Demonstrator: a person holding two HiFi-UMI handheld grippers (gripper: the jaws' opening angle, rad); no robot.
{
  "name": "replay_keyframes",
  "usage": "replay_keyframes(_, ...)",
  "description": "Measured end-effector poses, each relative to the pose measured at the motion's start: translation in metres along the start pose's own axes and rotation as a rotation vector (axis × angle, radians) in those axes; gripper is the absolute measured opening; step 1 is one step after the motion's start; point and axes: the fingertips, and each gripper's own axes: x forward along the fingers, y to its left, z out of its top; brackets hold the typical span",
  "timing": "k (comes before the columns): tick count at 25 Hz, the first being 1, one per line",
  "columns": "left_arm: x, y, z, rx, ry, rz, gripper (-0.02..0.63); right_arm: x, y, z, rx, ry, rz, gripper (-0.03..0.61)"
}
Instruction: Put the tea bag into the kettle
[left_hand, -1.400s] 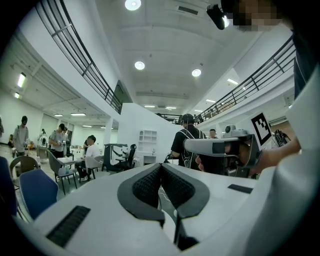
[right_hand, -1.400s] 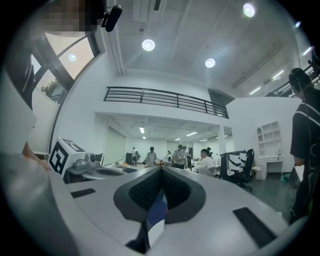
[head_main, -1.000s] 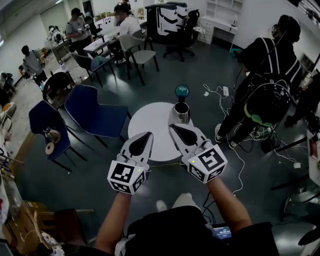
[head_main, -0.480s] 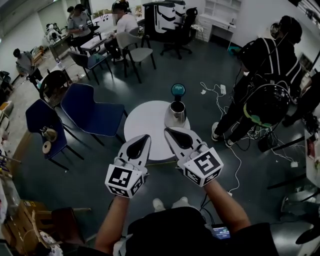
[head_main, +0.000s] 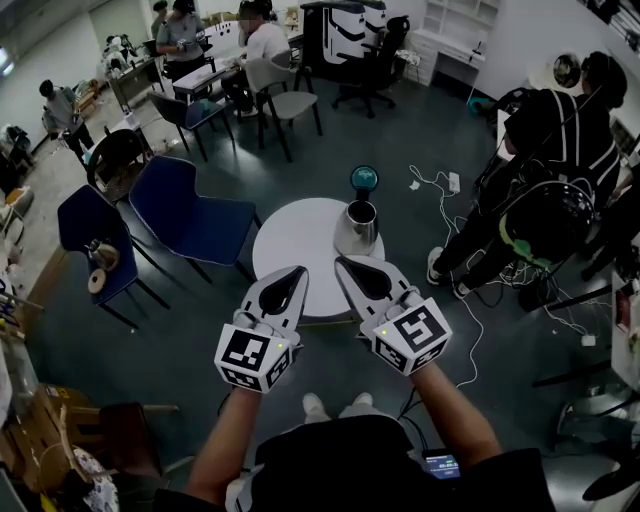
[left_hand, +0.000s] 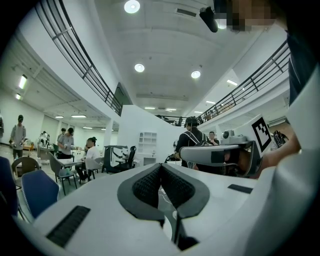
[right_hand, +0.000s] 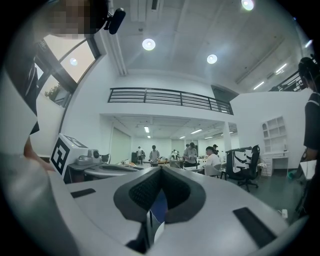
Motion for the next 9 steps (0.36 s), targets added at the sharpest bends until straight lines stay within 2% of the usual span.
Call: replay_keyframes(9,-0.001,-0.006,0.006,0.024,0.003,0.021,0.015,-0.011,-0.001,0.005,-0.004,-0.001,0.007,0.017)
